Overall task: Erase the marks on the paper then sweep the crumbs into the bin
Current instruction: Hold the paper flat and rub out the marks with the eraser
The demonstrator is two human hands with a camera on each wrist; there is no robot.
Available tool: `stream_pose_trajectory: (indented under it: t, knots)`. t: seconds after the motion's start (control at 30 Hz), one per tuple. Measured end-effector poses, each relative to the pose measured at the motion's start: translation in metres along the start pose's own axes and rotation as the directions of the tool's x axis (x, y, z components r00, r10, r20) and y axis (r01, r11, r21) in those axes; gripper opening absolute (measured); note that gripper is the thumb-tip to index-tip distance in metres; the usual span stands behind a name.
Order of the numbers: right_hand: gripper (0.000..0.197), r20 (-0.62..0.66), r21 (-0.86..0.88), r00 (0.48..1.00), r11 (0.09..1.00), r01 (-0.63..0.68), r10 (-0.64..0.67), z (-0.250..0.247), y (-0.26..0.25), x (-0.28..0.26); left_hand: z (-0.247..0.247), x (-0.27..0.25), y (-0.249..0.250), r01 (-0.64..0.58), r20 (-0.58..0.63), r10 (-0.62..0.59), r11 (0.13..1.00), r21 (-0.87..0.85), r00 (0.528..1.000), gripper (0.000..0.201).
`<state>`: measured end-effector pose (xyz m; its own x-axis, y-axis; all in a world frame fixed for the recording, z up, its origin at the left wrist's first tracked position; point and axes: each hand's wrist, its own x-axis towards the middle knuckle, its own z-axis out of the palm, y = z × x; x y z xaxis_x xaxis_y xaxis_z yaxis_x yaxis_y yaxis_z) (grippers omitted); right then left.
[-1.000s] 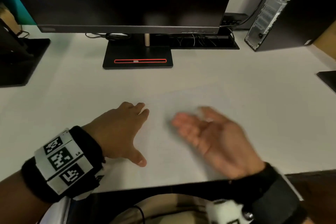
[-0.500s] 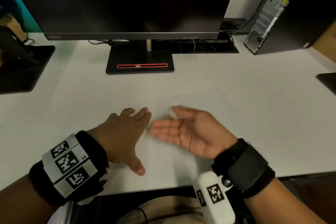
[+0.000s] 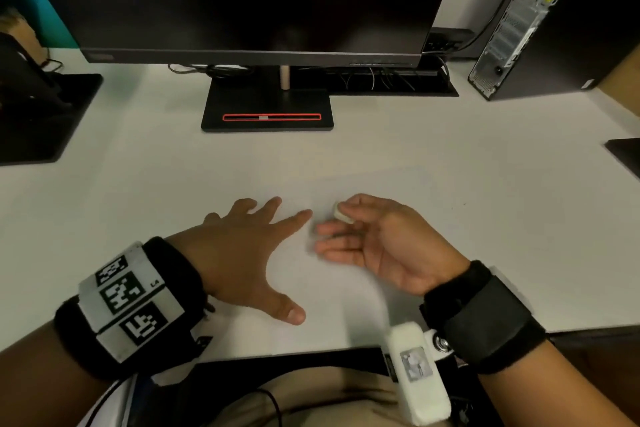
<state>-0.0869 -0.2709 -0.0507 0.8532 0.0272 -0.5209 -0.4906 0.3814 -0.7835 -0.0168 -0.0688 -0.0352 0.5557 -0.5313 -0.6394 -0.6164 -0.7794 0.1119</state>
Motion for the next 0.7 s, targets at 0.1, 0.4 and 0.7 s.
stream_pose_trajectory:
  t: [0.1,0.4,0.7]
  knots:
    - [0.022,-0.034,-0.565,0.996,0.823,0.051,-0.085,-0.016,0.002,-0.021,0.003,0.0,0.007,0.015,0.012,-0.016,1.0,0.026,1.0,0.125]
    - [0.031,-0.011,-0.979,0.975,0.201,0.034,-0.222,-0.031,0.012,-0.043,0.002,0.006,0.021,0.011,-0.035,-0.005,0.987,0.163,0.999,0.133]
    - [0.035,0.022,-0.975,0.967,0.207,0.076,-0.254,-0.017,0.018,-0.033,0.004,0.012,0.021,-0.079,0.009,0.079,0.997,-0.025,0.997,0.126]
